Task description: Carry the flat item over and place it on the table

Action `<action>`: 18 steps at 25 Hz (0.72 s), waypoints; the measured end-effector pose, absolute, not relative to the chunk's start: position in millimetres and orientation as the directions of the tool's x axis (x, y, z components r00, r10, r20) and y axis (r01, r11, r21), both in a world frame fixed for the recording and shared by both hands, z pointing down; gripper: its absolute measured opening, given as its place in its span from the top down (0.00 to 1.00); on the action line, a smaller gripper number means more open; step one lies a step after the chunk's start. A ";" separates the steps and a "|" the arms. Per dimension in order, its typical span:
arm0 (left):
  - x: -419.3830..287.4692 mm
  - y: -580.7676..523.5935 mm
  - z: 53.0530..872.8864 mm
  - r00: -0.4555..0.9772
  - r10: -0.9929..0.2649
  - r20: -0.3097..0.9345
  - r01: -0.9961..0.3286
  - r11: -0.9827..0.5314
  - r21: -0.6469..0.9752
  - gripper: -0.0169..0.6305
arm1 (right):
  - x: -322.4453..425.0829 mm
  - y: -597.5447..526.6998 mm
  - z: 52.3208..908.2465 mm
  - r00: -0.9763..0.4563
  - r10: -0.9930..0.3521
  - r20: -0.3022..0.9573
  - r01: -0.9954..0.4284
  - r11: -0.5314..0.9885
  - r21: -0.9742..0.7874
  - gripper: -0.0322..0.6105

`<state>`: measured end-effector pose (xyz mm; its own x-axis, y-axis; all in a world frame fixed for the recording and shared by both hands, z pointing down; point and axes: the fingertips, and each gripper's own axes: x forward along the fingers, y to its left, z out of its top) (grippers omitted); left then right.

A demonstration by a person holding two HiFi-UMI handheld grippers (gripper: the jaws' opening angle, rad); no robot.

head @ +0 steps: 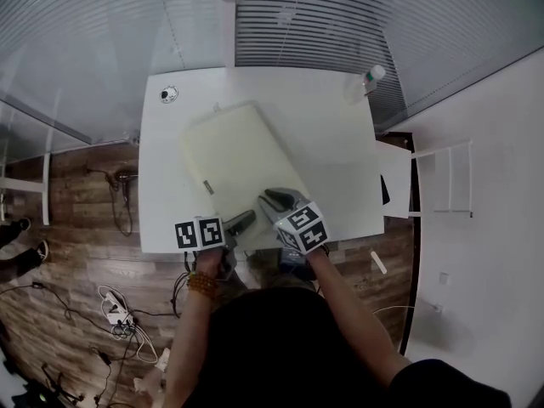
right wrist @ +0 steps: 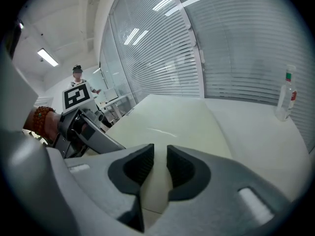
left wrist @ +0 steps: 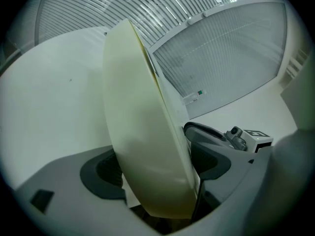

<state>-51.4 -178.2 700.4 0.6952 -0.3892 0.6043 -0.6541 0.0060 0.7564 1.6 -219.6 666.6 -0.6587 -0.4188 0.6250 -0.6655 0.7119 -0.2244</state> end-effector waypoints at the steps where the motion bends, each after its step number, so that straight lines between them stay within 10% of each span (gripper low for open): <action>1: -53.9 -177.4 701.1 0.695 -0.390 0.603 -0.652 0.009 0.758 0.31 | -1.4 -219.6 667.3 -0.660 -0.411 0.628 -0.659 0.718 -0.223 0.82; 18: -66.1 -148.8 715.4 0.716 -0.359 0.599 -0.622 0.061 0.780 0.31 | -17.4 -214.5 681.2 -0.633 -0.365 0.682 -0.641 0.741 -0.198 0.95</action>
<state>-66.1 -148.8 715.4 0.7157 -0.3593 0.5988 -0.6223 0.0610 0.7804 -17.4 -214.5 681.2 -0.6333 -0.3652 0.6823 -0.6411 0.7415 -0.1981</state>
